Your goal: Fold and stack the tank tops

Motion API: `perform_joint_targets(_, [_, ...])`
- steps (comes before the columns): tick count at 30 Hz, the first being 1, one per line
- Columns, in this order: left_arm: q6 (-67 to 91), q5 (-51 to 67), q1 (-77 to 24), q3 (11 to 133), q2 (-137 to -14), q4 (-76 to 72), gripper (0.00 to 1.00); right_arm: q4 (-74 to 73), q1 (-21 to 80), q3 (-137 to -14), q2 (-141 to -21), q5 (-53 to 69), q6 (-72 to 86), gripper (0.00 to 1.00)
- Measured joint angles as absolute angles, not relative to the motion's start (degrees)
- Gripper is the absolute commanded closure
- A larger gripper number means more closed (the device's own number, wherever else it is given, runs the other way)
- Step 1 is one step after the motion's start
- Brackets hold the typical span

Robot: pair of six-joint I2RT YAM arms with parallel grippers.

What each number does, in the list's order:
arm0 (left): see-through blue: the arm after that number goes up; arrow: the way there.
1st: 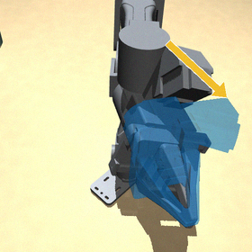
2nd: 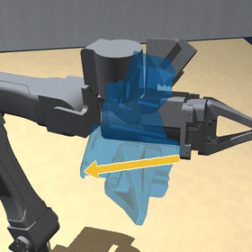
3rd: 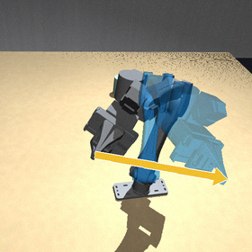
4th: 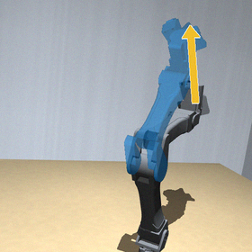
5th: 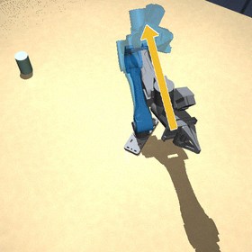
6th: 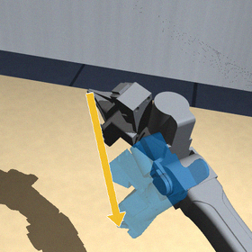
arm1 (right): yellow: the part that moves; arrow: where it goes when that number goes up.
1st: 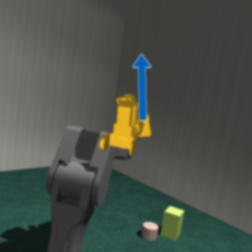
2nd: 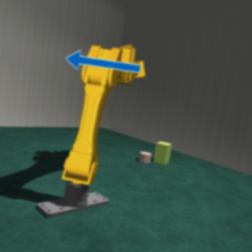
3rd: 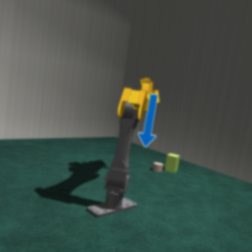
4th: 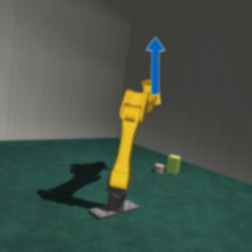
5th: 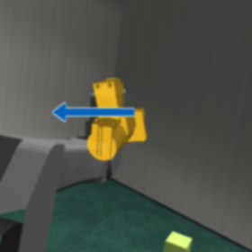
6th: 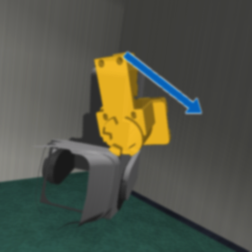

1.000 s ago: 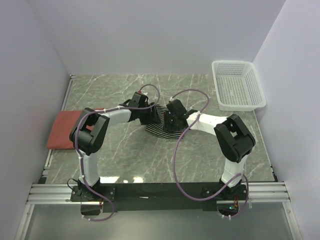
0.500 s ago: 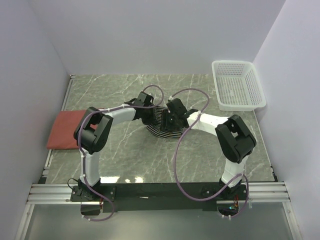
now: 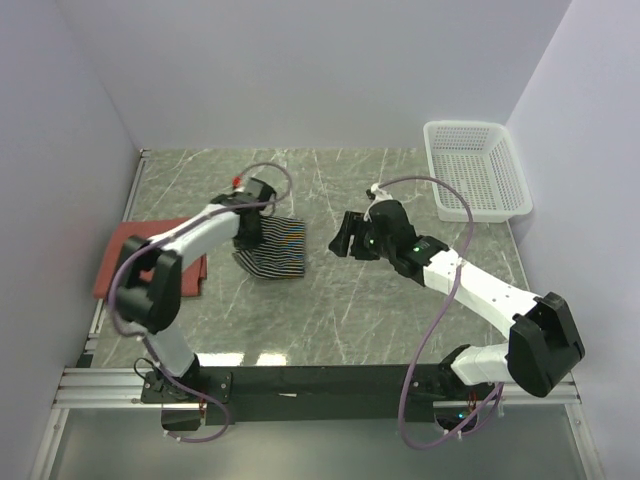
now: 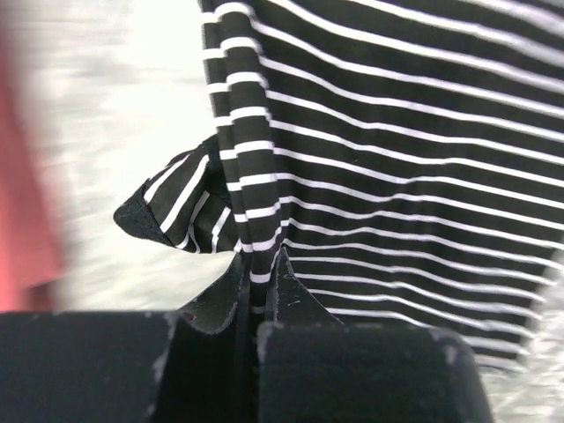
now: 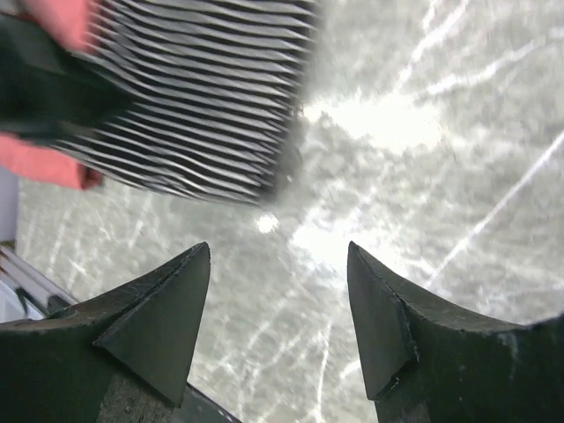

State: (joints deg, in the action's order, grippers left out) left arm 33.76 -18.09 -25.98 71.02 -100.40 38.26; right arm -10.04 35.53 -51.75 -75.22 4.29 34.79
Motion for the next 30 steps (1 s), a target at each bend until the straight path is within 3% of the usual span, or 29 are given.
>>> perform_joint_targets(12, [24.3,-24.5,-8.6,64.8,-78.7,41.0,1.00,-7.7,35.5,-48.8,-75.1,8.9,35.2,0.29])
perform_joint_targets(30, [17.0,-13.8,12.4,64.7,-77.9,39.3,1.00,-5.0,35.5,-48.6,-76.3,11.1,35.2,0.30])
